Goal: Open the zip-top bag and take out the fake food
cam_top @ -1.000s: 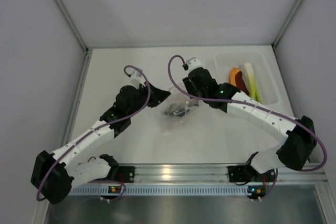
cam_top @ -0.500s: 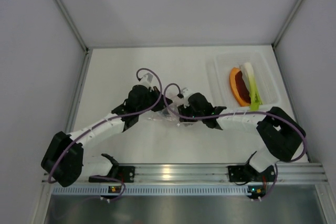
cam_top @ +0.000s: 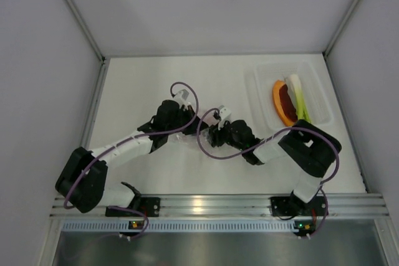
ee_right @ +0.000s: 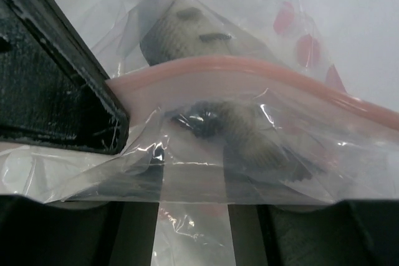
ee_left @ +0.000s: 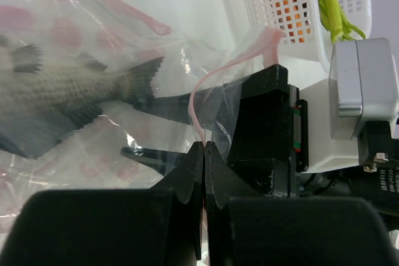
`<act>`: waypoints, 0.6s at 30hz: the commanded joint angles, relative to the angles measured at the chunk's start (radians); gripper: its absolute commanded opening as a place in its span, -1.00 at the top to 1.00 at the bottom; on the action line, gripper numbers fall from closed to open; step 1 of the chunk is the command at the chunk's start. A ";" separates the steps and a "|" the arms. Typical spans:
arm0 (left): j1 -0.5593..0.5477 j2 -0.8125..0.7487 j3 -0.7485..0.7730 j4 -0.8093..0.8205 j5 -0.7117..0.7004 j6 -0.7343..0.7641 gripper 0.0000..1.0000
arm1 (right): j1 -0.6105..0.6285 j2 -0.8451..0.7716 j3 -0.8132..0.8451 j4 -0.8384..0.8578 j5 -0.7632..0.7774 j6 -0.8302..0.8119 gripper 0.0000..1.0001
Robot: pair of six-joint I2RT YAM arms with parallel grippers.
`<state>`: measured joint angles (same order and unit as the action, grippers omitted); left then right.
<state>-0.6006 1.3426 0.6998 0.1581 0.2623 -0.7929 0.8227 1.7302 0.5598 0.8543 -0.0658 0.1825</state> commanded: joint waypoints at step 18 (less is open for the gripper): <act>0.002 -0.092 0.079 0.121 0.020 0.000 1.00 | -0.010 0.055 0.172 0.100 0.193 0.215 0.28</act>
<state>-0.5762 1.3201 0.7376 0.2035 0.2428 -0.7582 0.8207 1.8141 0.6762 0.9100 0.0788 0.2634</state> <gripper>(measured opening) 0.020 0.372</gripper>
